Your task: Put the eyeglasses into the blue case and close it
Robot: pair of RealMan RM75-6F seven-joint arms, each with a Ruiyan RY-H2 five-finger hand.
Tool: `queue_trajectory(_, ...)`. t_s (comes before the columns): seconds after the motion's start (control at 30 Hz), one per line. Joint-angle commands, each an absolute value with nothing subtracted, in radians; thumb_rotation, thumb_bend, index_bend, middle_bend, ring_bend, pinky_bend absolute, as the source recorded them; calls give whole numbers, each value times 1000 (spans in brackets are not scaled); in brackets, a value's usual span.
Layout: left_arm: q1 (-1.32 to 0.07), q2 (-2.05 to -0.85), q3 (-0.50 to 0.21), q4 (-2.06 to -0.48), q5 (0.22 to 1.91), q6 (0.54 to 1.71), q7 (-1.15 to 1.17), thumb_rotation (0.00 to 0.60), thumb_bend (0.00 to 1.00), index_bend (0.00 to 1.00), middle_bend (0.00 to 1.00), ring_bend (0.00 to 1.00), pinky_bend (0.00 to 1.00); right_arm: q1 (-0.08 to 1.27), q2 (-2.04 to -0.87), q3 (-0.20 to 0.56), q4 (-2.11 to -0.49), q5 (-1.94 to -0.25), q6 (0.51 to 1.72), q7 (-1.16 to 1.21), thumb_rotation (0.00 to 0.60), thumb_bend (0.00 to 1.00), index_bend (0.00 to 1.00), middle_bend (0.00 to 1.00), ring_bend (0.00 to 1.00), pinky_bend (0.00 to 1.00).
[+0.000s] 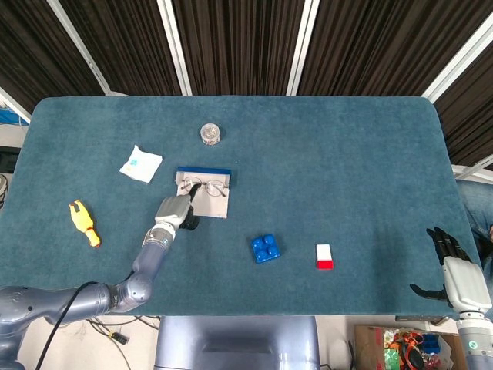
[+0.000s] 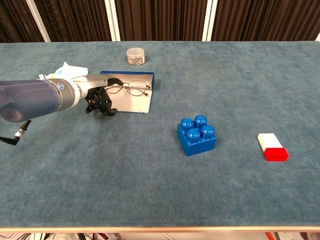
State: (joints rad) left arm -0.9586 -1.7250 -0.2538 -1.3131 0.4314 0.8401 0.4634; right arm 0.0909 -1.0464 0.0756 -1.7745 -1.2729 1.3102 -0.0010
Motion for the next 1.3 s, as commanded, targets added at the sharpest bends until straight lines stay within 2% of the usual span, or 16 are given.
queue_trajectory(0.03, -964, -1737, -251, -1303, 440, 849, 467, 600, 440, 0, 737, 827, 756, 91, -1046, 76, -1775, -1272, 1310, 0, 600, 29, 0, 0, 0, 173)
queue_trajectory(0.63, -992, -1780, -258, -1246, 408, 848, 498, 600, 440, 0, 737, 827, 756, 92, -1043, 76, -1776, -1269, 1303, 5, 600, 31, 0, 0, 0, 173)
queue_trajectory(1.3, -1055, -1865, -290, -1080, 368, 840, 573, 600, 440, 0, 743, 827, 756, 94, -1040, 76, -1779, -1260, 1295, 8, 600, 37, 0, 0, 0, 173)
